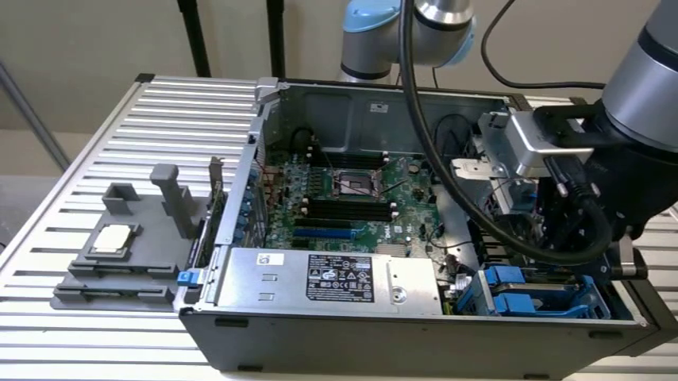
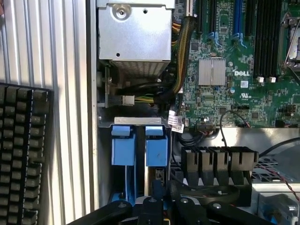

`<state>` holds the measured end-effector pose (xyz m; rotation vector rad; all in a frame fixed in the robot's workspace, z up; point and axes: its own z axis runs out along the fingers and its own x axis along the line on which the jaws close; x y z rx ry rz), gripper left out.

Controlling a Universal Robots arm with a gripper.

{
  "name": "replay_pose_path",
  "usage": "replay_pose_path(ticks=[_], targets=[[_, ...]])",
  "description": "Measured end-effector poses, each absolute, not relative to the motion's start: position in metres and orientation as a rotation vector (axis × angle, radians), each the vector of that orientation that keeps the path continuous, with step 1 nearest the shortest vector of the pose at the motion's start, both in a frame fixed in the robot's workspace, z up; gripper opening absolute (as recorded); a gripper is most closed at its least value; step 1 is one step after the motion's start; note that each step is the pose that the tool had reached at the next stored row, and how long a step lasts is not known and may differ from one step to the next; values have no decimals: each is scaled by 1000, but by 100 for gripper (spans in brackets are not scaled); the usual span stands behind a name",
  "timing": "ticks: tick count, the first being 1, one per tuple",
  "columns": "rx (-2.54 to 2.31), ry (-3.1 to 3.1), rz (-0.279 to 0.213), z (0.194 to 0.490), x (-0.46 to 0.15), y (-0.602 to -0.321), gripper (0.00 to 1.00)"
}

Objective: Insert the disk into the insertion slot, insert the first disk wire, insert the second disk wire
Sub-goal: 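Insert the second disk wire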

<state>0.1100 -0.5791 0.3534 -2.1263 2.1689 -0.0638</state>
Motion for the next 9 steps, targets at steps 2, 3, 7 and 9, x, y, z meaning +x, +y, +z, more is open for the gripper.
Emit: replay_pose_path(ticks=[2,3,7,9], targets=[[-2122,2165,-62,351,110,-580,16],[-2120,2163,-61,349,110,-580,16],[-2110,2153,-61,346,110,-582,16],[-2106,2149,-61,345,110,-582,16]])
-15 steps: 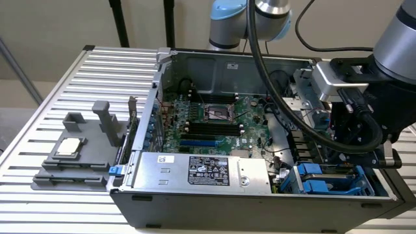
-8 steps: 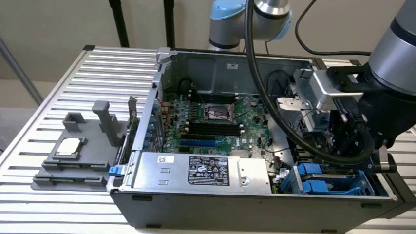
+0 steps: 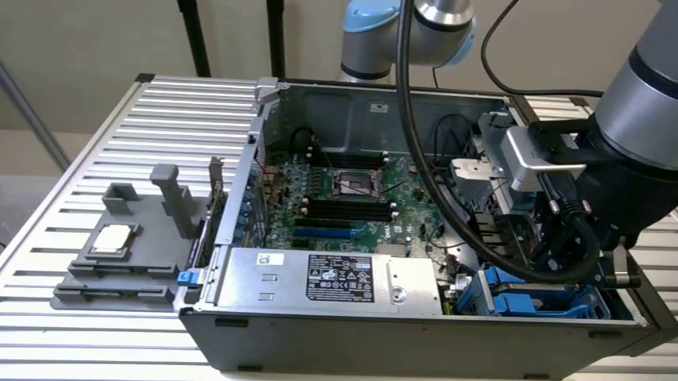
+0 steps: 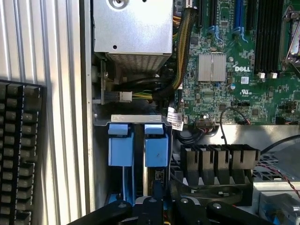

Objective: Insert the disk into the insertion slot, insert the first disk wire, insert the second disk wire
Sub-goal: 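Insert the second disk wire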

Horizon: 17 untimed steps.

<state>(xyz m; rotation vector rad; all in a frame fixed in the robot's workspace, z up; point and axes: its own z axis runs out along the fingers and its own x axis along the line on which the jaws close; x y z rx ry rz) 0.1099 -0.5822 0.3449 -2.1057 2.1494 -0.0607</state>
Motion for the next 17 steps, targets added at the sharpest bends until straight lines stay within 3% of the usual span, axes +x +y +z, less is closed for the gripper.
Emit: replay_pose_path(ticks=[17], targets=[[-2088,2133,-57,335,109,-585,16]])
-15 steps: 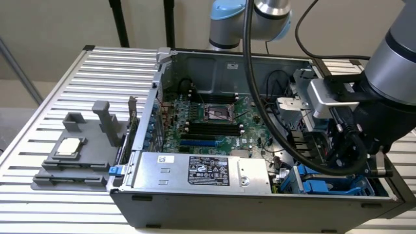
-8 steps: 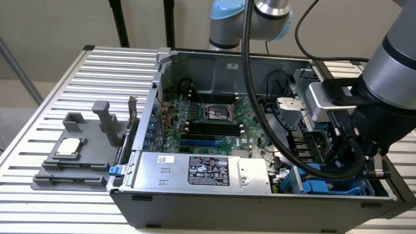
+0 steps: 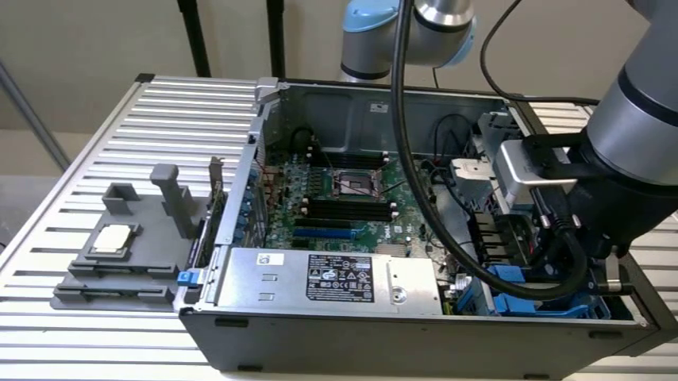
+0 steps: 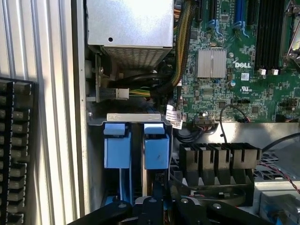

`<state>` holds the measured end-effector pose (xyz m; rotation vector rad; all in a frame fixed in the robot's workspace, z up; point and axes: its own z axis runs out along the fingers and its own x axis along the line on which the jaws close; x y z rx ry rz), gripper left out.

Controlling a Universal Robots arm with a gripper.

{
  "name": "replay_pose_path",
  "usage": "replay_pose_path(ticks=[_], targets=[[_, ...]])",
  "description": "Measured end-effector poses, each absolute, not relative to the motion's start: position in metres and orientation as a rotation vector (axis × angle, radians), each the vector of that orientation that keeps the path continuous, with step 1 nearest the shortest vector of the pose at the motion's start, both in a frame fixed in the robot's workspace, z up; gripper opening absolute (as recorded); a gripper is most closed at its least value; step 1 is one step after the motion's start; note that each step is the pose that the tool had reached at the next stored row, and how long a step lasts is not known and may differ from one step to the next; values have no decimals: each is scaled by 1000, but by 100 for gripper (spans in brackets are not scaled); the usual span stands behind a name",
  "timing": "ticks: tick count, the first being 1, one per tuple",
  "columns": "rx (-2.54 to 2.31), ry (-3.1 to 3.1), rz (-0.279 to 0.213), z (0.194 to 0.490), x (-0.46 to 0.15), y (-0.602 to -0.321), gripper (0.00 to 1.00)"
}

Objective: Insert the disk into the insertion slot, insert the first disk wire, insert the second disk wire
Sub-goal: 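Insert the second disk wire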

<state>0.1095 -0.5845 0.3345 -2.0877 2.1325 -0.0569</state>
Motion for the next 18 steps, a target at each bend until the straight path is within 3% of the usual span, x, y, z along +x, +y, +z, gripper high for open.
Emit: replay_pose_path(ticks=[4,5,18], targets=[[-2087,2132,-56,337,110,-585,18],[-2087,2132,-56,339,109,-585,25],[-2083,2128,-58,345,90,-589,25]])
